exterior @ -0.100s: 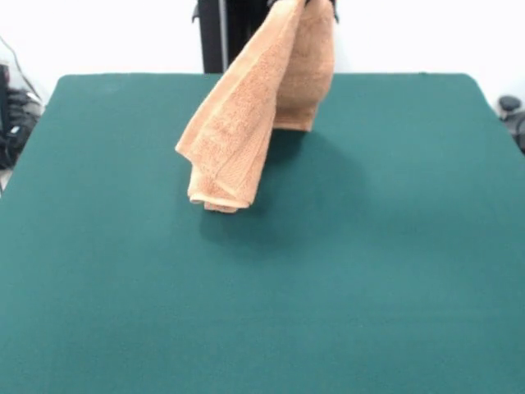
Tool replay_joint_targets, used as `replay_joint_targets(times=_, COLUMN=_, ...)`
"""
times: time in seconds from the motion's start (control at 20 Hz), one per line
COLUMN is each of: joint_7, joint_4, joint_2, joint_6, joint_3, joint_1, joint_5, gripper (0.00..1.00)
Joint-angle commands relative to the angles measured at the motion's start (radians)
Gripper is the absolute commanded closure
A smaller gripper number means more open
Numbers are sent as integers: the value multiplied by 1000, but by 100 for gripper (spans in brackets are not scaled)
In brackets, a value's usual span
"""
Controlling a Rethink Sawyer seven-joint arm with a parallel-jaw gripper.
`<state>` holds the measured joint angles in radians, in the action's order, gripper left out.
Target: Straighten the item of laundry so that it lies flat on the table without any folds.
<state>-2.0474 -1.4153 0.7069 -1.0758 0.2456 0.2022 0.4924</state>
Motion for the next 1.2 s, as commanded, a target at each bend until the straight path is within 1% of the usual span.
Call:
replay_joint_targets(times=0.05, joint_7=-310, joint_4=8, joint_2=-47, joint_6=-90, joint_3=19, joint_1=44, joint_5=-77, gripper=100)
replay_joint_targets(times=0.2, joint_7=-335, joint_4=-1, joint_2=-47, joint_6=-60, joint_3=34, joint_1=47, joint_5=-91, gripper=100)
replay_joint_targets(times=0.75, joint_7=-328, joint_4=8, joint_2=-55, joint_6=-37, joint_3=56, joint_1=54, joint_5=-112, gripper=100)
replay_joint_targets(times=0.8, joint_7=-328, joint_4=8, joint_2=-56, joint_6=-37, joint_3=57, joint_1=55, joint_5=-113, gripper=0)
replay_joint_targets(times=1.2, joint_7=-342, joint_4=11, joint_2=-68, joint_6=-28, joint_3=77, joint_1=66, joint_5=-118, gripper=0)
